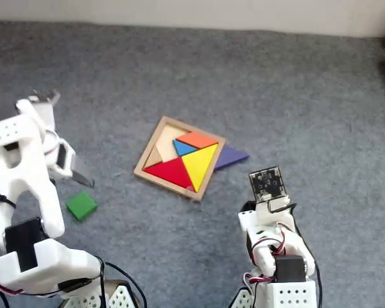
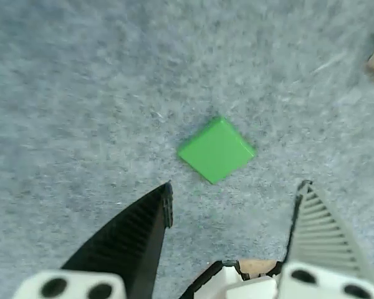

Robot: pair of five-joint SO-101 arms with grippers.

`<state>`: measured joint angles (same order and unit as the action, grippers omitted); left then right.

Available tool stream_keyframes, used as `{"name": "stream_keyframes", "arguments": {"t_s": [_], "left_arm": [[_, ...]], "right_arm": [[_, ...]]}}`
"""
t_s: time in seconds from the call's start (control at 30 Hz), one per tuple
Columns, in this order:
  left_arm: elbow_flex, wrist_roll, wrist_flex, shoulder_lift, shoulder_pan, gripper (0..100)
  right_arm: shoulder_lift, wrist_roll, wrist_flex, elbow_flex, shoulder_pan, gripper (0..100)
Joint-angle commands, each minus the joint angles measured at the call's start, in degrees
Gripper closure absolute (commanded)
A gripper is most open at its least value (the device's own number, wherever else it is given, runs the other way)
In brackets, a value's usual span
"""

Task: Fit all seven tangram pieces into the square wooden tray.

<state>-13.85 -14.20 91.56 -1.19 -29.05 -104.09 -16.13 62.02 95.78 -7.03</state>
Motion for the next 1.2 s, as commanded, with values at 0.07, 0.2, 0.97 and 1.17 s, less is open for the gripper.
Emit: {"name": "stream_keyframes", "arguments": {"t_s": [0.07, 0.2, 0.97, 1.17], "left_arm": [[-13.7, -6.0, -14.7, 2.5, 2.4, 69], [-21.2, -9.7, -25.0, 2.4, 2.2, 70], [-1.7, -11.1, -13.1, -14.4, 11.0, 88], [-1.7, -7.9, -13.1, -7.3, 14.5, 88]], "right_arm": [[-0.7, 0.4, 0.0, 6.3, 0.7, 99.2], [-0.7, 0.4, 0.0, 6.3, 0.7, 99.2], [-0.7, 0.4, 0.0, 6.3, 0.7, 99.2], [-0.7, 0.4, 0.0, 6.3, 0.7, 99.2]]}}
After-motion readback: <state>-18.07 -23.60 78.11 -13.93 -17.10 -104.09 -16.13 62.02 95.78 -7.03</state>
